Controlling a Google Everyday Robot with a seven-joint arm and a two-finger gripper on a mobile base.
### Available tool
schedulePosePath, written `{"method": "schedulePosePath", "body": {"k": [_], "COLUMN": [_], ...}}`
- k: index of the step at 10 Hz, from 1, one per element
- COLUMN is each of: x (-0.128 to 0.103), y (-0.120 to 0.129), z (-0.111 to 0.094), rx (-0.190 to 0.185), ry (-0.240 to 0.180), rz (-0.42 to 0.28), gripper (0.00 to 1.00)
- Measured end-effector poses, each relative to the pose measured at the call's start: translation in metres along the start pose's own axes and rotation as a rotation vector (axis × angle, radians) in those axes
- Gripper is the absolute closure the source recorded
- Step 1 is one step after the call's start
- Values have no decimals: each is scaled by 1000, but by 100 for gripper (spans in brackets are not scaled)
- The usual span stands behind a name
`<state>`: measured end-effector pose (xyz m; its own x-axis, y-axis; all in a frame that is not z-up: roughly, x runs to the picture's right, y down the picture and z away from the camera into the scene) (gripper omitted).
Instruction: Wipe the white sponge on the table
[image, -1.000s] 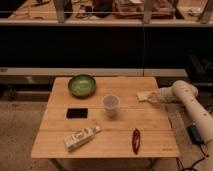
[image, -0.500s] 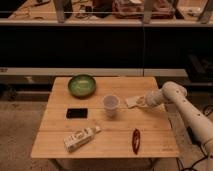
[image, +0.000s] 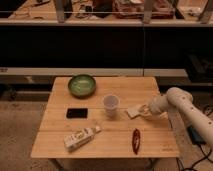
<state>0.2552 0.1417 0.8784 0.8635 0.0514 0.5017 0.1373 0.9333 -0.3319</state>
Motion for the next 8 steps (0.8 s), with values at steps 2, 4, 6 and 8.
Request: {"method": "schedulePosePath", "body": {"k": [2,4,6,8], "x": [20,48,68,90], "y": [4,3,-4,-16], "z": [-17,-36,-44,-45], "rx": [27,67,101,128], "ry": [42,91,118,155], "rz": [38,95,155,209], "gripper": [100,100,100,100]}}
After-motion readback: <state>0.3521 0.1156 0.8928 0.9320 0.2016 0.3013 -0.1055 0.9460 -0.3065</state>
